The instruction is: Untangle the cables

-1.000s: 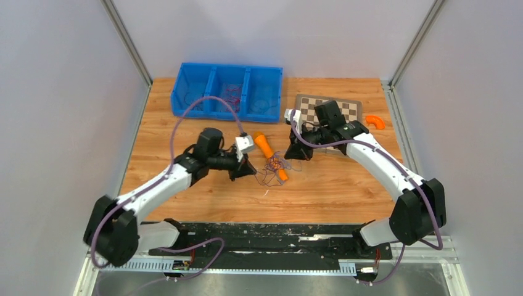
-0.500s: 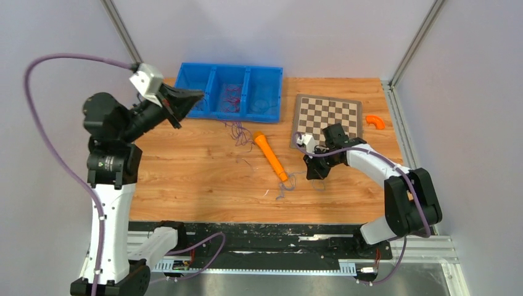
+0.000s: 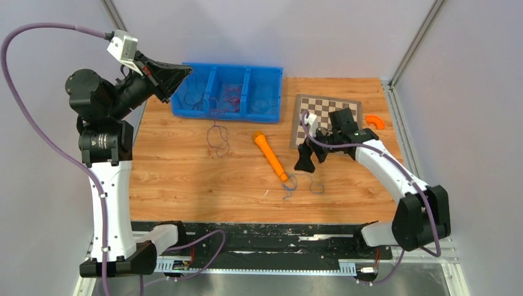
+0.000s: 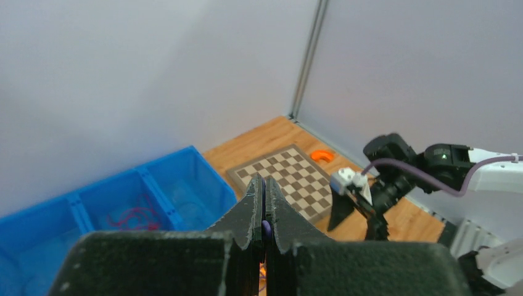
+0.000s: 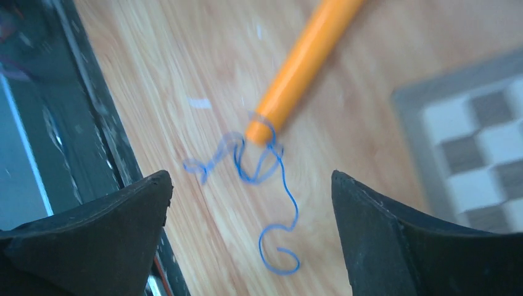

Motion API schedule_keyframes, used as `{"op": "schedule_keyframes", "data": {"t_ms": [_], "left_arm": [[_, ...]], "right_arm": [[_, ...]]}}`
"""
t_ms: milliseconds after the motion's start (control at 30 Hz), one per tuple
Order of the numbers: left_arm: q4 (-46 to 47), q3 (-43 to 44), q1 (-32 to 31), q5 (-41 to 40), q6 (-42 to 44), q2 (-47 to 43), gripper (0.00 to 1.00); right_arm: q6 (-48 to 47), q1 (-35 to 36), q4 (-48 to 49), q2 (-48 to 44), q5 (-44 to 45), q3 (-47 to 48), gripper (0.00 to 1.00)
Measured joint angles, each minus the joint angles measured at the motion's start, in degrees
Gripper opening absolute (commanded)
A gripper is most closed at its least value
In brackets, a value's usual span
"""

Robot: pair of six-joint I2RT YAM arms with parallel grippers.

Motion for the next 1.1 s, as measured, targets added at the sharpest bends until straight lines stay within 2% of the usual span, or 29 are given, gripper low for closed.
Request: {"op": "schedule_keyframes", "data": {"t_ms": [100,233,400,533,567,600,733,833,1100], "left_arm": [[1.0,-1.4,0.0,1.3,-3.4,0.2,0.00],[4.2,-1.5,0.0,2.3,-8.3,0.0,0.00],[11.1,-3.4,0.1,3.3,-17.0,-0.6,0.00],[16.1,-5.4,0.0,4.2,-22.7,-0.5,0.00],[17.0,-5.6,0.0,4.3,-23.8,-0.4,0.00],[17.5,-5.7,0.0,4.4,-24.4,-0.3,0.00],[19.1,-5.9,0.0,4.5,-26.3,-0.3,0.00],[19.1,-5.9,0.0,4.4,-26.5,-0.4,0.00],[18.9,-6.7,0.5,3.2,-26.4,-0.6,0.00]], "right_arm": [[5.3,0.6,2.9,-3.3,-4.2,6.6,1.00],[13.0,3.8,9.9,-3.1,-8.7,13.9,1.00],[20.8,11.7,19.4,0.8,-10.6,17.0,1.00],[25.7,17.7,26.6,7.5,-9.9,21.2,0.99],[26.6,19.0,28.3,9.7,-9.6,22.6,0.94],[27.4,20.0,30.0,11.7,-9.5,23.9,0.84],[30.7,22.9,36.3,17.9,-10.4,27.3,0.32],[33.4,23.4,39.5,19.3,-12.1,27.5,0.02],[36.5,23.1,44.3,18.4,-15.4,25.3,0.00]]}}
